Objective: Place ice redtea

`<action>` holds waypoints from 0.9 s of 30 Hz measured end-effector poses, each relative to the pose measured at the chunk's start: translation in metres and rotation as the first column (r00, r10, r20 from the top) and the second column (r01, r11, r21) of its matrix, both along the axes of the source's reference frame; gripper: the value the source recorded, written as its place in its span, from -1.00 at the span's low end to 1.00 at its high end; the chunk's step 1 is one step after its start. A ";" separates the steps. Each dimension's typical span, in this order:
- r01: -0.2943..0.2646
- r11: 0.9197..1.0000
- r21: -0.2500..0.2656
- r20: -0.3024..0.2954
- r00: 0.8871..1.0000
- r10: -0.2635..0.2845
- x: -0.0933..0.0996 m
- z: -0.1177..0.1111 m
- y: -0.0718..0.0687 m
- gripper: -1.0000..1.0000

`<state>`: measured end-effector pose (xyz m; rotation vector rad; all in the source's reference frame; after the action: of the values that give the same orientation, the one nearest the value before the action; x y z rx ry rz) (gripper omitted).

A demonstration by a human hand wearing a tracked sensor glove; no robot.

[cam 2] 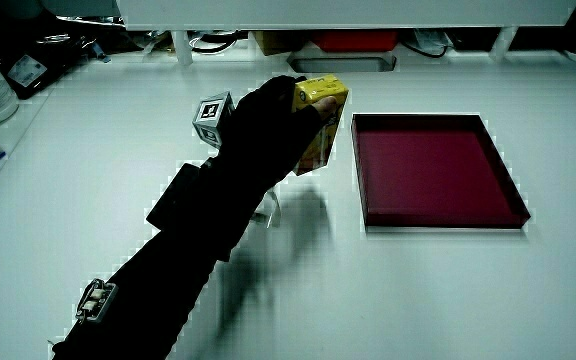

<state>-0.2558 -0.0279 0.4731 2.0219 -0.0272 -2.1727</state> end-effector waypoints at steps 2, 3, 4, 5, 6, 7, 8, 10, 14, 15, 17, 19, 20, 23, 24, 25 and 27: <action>0.021 1.000 -0.008 -0.003 1.000 -0.021 -0.006 0.003 0.001 0.00; 0.026 1.000 -0.012 0.002 1.000 -0.026 -0.010 0.006 0.001 0.00; 0.038 0.999 -0.010 0.010 0.999 -0.037 -0.013 0.009 0.001 0.00; 0.047 0.999 -0.009 0.010 0.999 -0.047 -0.017 0.012 0.001 0.00; 0.057 0.998 -0.012 0.014 0.998 -0.057 -0.020 0.015 0.000 0.00; 0.064 0.998 -0.013 0.022 0.998 -0.064 -0.021 0.016 0.000 0.00; 0.071 0.997 -0.013 0.023 0.997 -0.070 -0.023 0.018 0.000 0.00; 0.083 0.996 -0.022 0.031 0.996 -0.083 -0.027 0.026 0.001 0.00; 0.115 0.993 -0.027 0.022 0.993 -0.114 -0.029 0.034 0.004 0.00; 0.120 0.992 -0.026 0.017 0.993 -0.120 -0.029 0.036 0.005 0.00; 0.125 0.992 -0.030 0.019 0.992 -0.124 -0.030 0.041 0.006 0.00; 0.128 0.991 -0.037 0.029 0.991 -0.127 -0.032 0.047 0.008 0.00; 0.136 0.990 -0.046 0.009 0.991 -0.135 -0.032 0.048 0.009 0.00; 0.144 0.989 -0.033 0.000 0.990 -0.144 -0.036 0.054 0.010 0.00; 0.136 0.990 -0.028 -0.018 0.990 -0.137 -0.035 0.055 0.010 0.00; 0.131 0.991 -0.034 -0.015 0.991 -0.131 -0.037 0.057 0.010 0.00; 0.126 0.991 -0.035 -0.023 0.992 -0.127 -0.037 0.057 0.012 0.00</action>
<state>-0.2928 -0.0159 0.5302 2.0255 -0.1925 -2.2562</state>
